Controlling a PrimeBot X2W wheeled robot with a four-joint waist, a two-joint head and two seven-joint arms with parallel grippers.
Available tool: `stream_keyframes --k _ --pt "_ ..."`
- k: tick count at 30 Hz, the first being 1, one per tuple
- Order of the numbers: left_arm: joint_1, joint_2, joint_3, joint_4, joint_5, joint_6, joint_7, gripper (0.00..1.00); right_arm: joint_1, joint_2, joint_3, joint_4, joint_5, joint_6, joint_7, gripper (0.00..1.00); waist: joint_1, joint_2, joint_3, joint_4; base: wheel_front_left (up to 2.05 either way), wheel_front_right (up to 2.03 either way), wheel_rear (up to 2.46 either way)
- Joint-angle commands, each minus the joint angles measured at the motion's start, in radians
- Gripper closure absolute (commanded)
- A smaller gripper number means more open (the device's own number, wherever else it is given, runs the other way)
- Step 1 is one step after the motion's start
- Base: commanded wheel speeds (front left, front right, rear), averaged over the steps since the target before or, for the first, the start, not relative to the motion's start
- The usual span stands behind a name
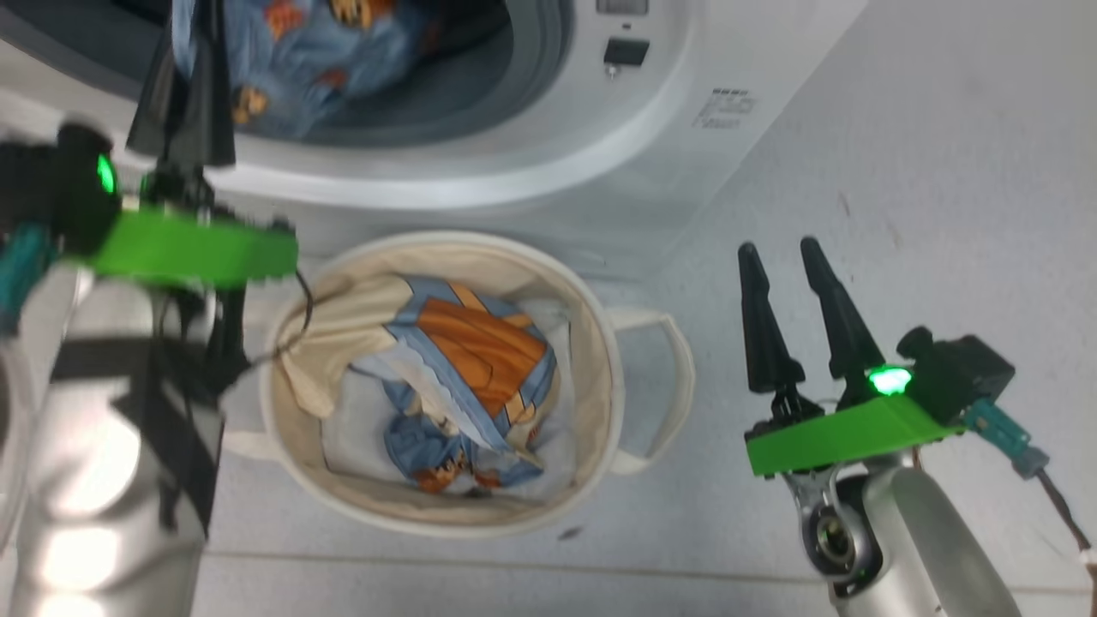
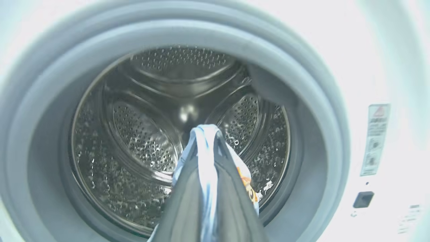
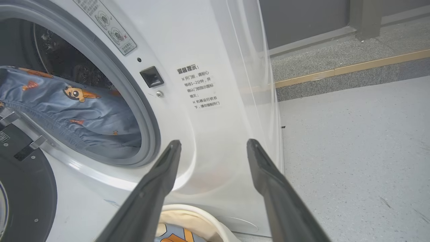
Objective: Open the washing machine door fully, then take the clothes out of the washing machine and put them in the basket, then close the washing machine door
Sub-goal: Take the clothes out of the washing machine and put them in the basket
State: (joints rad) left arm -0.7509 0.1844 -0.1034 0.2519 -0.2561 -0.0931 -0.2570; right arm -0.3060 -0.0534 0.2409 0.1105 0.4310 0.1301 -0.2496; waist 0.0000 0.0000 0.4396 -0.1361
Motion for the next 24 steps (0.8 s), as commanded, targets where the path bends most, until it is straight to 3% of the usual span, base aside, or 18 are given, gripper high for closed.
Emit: stream_keyframes --k 1,6,14,24 --pt "0.006 0.021 0.04 -0.065 0.013 -0.004 -0.005 1.0 0.025 0.003 0.019 -0.026 -0.01 0.001 -0.012 0.0 0.0 0.0 -0.049 0.013 0.0 0.0 0.0" --pt "0.148 -0.03 0.079 -0.279 0.058 -0.016 -0.005 1.0 0.054 0.003 0.008 -0.014 -0.015 0.001 -0.012 0.0 0.0 0.0 -0.119 0.025 0.0 0.0 0.0" --pt "0.291 -0.096 0.062 -0.489 0.099 -0.027 -0.005 1.0 0.107 0.003 -0.014 0.009 -0.037 0.001 -0.012 0.0 0.0 0.0 -0.215 0.06 0.0 0.0 0.0" --pt "0.397 -0.122 0.011 -0.544 0.139 -0.021 -0.005 1.0 0.14 0.003 -0.013 0.013 -0.038 0.001 -0.012 0.0 0.0 0.0 -0.266 0.091 0.0 0.0 0.0"
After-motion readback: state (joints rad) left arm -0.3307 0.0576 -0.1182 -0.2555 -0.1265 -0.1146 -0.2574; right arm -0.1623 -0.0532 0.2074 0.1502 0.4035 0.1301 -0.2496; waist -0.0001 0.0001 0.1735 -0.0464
